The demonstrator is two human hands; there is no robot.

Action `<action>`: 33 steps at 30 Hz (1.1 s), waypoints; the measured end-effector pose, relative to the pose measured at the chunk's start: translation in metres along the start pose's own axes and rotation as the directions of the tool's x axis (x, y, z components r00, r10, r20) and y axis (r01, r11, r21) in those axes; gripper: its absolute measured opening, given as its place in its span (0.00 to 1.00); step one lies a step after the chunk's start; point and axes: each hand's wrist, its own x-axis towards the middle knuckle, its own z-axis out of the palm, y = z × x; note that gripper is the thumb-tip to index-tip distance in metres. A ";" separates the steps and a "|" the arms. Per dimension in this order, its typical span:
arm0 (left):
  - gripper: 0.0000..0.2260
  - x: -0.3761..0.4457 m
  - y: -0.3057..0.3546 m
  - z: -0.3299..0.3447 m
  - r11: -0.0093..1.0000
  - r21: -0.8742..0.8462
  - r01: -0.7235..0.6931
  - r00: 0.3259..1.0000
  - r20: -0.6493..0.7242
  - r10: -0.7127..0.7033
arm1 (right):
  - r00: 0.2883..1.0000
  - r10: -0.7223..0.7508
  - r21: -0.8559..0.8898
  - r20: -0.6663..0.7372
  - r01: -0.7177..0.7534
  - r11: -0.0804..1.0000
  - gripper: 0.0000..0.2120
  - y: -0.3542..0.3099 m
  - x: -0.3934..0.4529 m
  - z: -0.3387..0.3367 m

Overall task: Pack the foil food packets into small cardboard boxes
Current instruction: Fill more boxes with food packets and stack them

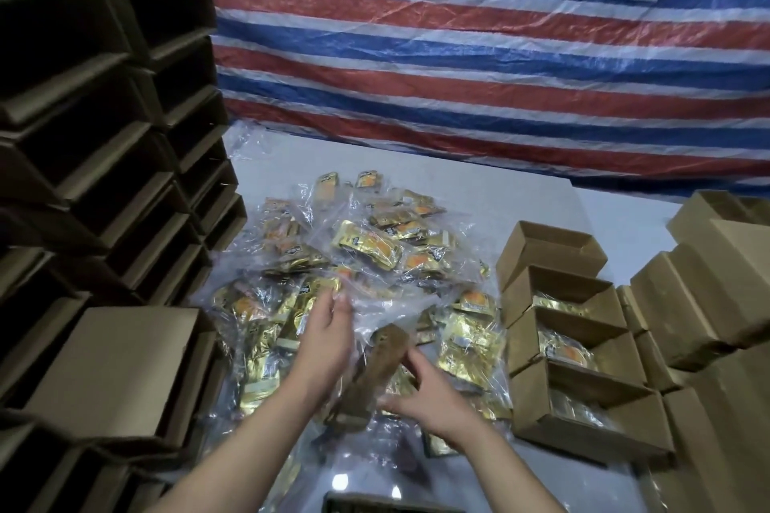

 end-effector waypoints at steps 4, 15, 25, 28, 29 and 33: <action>0.15 0.002 0.016 0.008 0.825 -0.460 0.329 0.942 0.104 -0.318 | 0.998 -0.056 0.275 -0.017 0.058 0.960 0.31 -0.019 -0.002 0.002; 0.06 -0.030 0.018 0.040 0.934 -0.243 0.261 0.952 0.222 -0.209 | 0.993 0.065 0.925 -0.103 0.072 0.374 0.15 -0.030 -0.024 0.019; 0.10 -0.059 0.017 0.031 0.839 0.495 -0.227 0.953 0.291 0.086 | 1.000 0.015 0.777 0.009 -0.016 0.629 0.26 -0.031 -0.061 -0.007; 0.10 -0.073 0.015 0.024 0.899 0.397 -0.183 0.933 0.358 0.032 | 0.980 0.126 0.622 -0.152 -0.004 0.783 0.30 -0.021 -0.068 -0.006; 0.10 -0.078 0.013 0.020 0.931 0.336 -0.145 0.917 0.400 -0.002 | 0.972 0.148 0.618 -0.180 -0.005 0.786 0.32 -0.017 -0.071 -0.006; 0.06 -0.092 -0.011 -0.009 0.973 0.229 0.003 0.894 0.436 -0.105 | 0.948 0.245 0.745 -0.201 -0.014 0.667 0.35 0.007 -0.081 -0.018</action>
